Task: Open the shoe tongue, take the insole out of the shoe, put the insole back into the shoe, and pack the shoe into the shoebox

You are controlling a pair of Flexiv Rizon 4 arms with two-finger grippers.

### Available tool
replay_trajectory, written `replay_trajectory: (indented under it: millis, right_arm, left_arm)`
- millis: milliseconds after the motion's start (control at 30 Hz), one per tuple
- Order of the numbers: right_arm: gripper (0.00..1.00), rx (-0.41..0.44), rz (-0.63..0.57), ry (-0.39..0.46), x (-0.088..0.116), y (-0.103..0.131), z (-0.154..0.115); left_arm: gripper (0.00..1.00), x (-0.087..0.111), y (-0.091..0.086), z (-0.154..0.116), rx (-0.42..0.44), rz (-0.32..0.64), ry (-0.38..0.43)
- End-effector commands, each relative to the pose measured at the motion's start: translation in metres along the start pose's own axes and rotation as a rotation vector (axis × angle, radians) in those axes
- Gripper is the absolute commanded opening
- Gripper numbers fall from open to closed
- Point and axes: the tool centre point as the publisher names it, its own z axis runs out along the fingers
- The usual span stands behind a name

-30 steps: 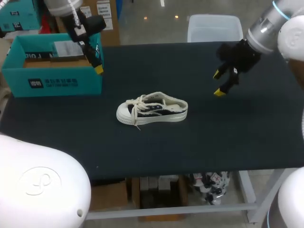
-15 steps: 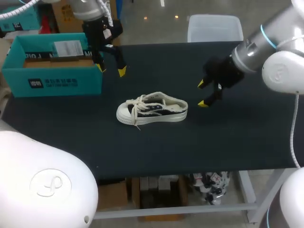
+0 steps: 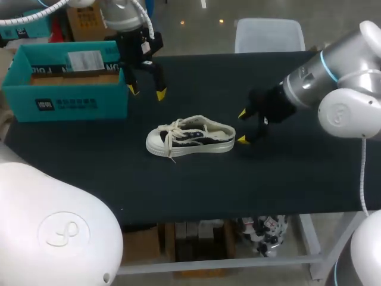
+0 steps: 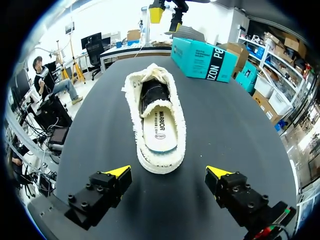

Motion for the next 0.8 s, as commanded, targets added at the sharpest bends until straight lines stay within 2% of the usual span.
replay_trajectory:
  millis: [33,67,133,167,333,533,800]
  right_arm:
    - [1.00,-0.012,0.004,0.014,-0.002,0.001,0.011]
    - [1.00,-0.010,0.015,0.026,-0.001,0.003,0.015]
    - [1.00,-0.013,0.021,0.034,0.000,0.003,0.020]
    - [1.00,-0.014,0.029,0.040,0.000,0.002,0.022]
    - [1.00,-0.024,0.054,0.041,0.001,0.000,0.026]
    - [1.00,-0.040,0.070,0.046,-0.001,0.001,0.033]
    - [1.00,-0.068,0.077,0.078,0.001,0.001,0.050]
  left_arm:
    - [1.00,0.012,-0.003,0.012,0.085,-0.164,-0.048]
    - [1.00,0.018,-0.005,0.017,0.140,-0.249,-0.079]
    - [1.00,0.026,-0.003,0.026,0.156,-0.285,-0.061]
    - [1.00,0.029,-0.003,0.029,0.182,-0.313,-0.082]
    - [1.00,0.039,-0.003,0.037,0.171,-0.321,-0.034]
    - [1.00,0.039,-0.008,0.043,0.175,-0.364,-0.002]
    - [1.00,0.044,-0.018,0.054,0.175,-0.395,-0.032]
